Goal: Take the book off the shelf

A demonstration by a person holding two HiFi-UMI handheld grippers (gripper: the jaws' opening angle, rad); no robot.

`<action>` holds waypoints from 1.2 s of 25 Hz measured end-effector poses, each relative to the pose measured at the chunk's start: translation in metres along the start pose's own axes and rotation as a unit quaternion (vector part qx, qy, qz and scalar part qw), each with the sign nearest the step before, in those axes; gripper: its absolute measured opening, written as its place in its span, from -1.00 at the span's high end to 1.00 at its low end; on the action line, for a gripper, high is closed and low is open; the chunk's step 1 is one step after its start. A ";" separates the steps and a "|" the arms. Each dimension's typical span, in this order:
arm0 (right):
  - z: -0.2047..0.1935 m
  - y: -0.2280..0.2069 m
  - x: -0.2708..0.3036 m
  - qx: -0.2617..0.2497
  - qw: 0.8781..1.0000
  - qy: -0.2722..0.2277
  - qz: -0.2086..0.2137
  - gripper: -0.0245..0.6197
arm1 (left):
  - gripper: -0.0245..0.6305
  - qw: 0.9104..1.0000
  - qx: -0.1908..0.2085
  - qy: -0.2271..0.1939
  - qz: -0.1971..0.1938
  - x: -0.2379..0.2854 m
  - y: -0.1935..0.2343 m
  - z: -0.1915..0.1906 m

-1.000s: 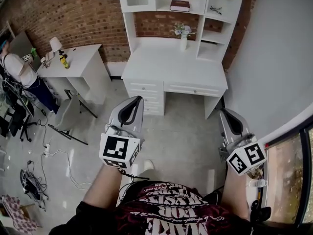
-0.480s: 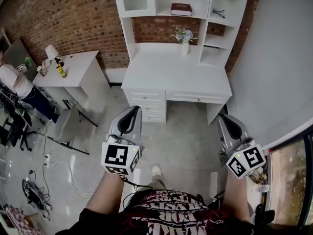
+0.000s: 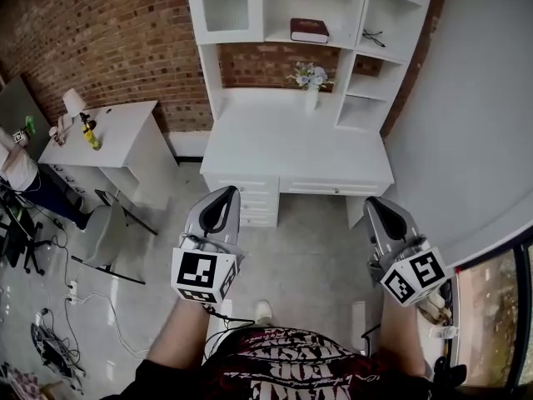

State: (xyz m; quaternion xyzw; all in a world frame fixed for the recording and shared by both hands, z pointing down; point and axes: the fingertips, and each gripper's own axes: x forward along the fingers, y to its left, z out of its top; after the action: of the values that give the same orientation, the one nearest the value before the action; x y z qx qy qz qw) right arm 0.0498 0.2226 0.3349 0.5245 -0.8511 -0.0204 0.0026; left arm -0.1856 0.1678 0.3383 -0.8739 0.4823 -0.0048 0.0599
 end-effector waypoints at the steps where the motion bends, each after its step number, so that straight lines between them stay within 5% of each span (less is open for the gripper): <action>1: 0.000 -0.001 0.007 -0.001 1.000 0.000 0.001 0.83 | 0.93 1.000 -0.001 -0.001 0.001 0.005 0.006 -0.001; 18: 0.007 -0.026 0.071 -0.017 0.999 0.016 -0.031 0.83 | 0.93 0.998 -0.001 0.000 -0.066 0.087 0.037 -0.015; 30: 0.011 -0.064 0.083 -0.027 0.999 0.006 -0.032 0.83 | 0.93 0.997 -0.014 0.016 -0.080 0.137 0.034 -0.028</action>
State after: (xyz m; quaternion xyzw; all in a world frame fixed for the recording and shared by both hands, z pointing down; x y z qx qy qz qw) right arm 0.0691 0.1197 0.3206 0.5517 -0.8328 -0.0404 0.0208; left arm -0.1431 0.0311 0.3560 -0.9104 0.4115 -0.0168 0.0391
